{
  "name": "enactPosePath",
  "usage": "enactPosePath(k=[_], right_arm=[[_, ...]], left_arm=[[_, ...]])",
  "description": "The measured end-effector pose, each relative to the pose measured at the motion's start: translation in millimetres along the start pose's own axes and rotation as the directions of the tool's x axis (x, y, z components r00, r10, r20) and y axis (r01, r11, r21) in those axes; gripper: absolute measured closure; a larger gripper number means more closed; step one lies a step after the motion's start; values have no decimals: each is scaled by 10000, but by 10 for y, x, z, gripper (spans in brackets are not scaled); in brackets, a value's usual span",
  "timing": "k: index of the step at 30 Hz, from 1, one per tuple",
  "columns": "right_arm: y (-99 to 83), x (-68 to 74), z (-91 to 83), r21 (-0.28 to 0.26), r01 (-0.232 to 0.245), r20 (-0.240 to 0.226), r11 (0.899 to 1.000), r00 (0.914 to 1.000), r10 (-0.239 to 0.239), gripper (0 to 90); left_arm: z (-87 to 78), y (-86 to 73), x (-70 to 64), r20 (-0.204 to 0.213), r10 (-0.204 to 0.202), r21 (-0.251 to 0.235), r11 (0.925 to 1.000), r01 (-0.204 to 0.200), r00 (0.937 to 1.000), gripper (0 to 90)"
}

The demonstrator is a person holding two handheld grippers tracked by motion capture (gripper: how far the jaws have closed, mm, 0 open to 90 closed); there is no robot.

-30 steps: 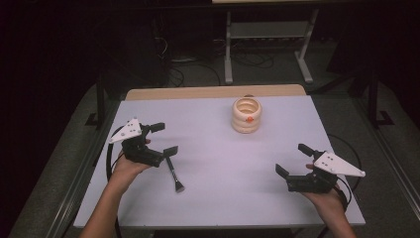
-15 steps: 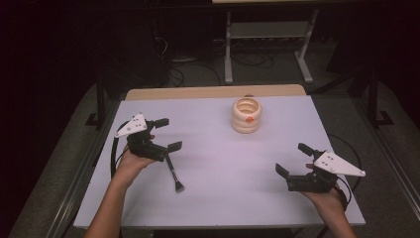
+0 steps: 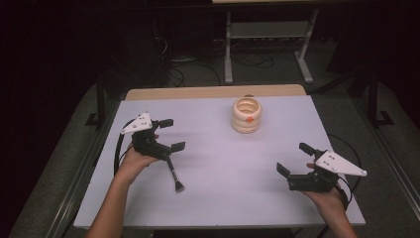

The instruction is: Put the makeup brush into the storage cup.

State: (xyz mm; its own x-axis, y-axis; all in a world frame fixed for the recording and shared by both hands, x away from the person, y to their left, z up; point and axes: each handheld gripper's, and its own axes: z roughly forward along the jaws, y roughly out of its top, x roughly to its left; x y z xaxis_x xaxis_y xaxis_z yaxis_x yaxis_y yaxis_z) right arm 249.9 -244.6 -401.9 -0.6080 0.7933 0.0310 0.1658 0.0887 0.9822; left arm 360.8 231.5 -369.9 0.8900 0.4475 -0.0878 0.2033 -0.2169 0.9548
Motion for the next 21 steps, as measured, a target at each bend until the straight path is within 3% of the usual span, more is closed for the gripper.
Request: enactPosePath(k=[5, 10, 16, 21], right_arm=[[-7, 3, 5, 46, 79, -13, 10000, 10000, -79, 0], [-2, 24, 16, 101, 110, -71, 9999, 9999, -109, 0], [-5, 21, 13, 112, 99, -56, 9999, 9999, -98, 0], [-5, 14, 8, 80, 122, -30, 9999, 9999, -121, 0]], left_arm=[[24, 31, 0, 128, 334, 806, 9962, -344, 9994, 0], [39, 51, -12, 310, 409, 1289, 9907, -446, 9987, 0], [65, 68, -19, 417, 691, 1904, 9788, -758, 9967, 0], [94, 59, -29, 589, 902, 2535, 9619, -1023, 9942, 0]])
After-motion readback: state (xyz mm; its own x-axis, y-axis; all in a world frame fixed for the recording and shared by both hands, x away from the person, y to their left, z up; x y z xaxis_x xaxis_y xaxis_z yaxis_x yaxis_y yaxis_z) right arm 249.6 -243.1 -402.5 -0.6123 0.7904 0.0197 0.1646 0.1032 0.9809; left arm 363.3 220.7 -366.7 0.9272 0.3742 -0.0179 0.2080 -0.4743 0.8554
